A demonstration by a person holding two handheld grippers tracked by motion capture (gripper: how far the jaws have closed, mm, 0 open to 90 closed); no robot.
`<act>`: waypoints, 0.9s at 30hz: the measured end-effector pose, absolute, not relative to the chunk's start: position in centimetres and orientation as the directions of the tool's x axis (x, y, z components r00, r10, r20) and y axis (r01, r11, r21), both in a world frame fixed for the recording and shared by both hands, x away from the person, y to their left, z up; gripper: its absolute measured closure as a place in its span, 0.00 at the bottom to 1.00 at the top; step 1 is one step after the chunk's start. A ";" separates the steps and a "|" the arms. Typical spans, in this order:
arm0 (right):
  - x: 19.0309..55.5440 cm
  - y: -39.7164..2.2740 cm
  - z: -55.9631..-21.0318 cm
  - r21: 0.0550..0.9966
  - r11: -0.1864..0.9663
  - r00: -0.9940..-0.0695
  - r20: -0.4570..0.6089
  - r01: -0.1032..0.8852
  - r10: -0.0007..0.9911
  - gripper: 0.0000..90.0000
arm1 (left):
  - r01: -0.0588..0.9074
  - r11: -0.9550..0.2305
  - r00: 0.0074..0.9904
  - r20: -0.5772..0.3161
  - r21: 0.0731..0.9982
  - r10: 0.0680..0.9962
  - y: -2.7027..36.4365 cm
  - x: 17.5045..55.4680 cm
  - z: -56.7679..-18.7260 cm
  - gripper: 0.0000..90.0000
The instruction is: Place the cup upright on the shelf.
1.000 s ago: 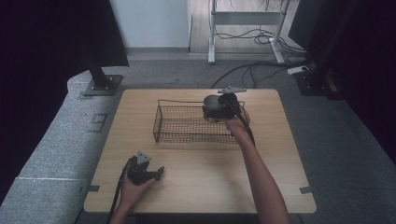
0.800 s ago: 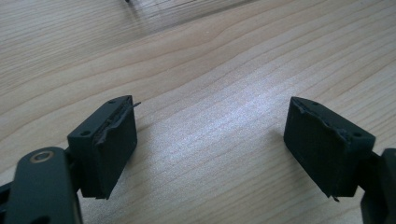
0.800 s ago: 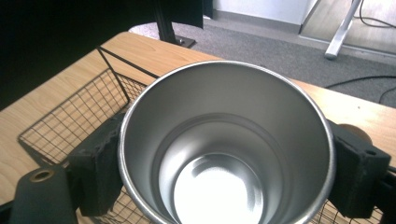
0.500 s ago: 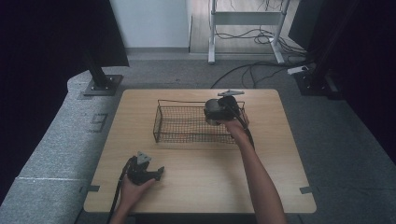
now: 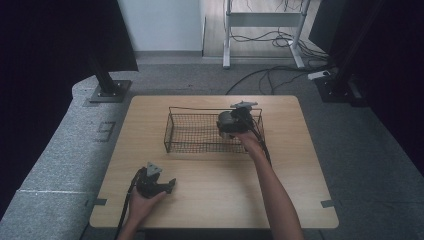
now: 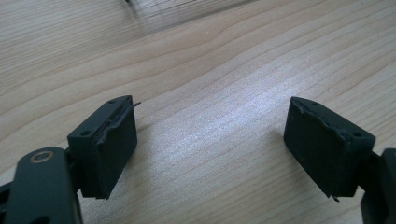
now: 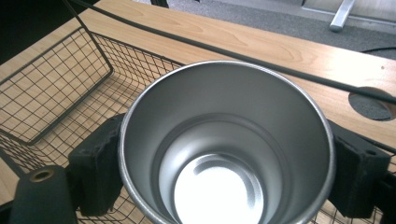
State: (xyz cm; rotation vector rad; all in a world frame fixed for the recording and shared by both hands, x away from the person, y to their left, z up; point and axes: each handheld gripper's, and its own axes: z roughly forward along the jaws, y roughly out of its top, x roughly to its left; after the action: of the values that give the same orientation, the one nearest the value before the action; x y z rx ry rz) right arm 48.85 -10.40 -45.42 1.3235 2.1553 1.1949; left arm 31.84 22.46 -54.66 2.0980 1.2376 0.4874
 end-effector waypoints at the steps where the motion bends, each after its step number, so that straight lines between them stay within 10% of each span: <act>1: 48.9 -10.3 -45.5 0.798 0.211 -0.506 0.132 0.565 0.853 0.16 | 0.634 -0.347 0.486 -0.008 0.691 0.874 22.5 31.8 -54.7 0.19; 27: 49.7 -9.4 -48.2 0.746 0.234 -0.473 0.122 0.623 0.872 0.15 | 0.634 -0.346 0.486 -0.008 0.692 0.874 22.4 31.8 -54.7 0.19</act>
State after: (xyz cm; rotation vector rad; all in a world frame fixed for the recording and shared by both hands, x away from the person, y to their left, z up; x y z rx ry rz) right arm 49.68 -9.44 -48.17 1.3878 2.1919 1.0906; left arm 31.83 22.45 -54.67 2.0970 1.2381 0.4873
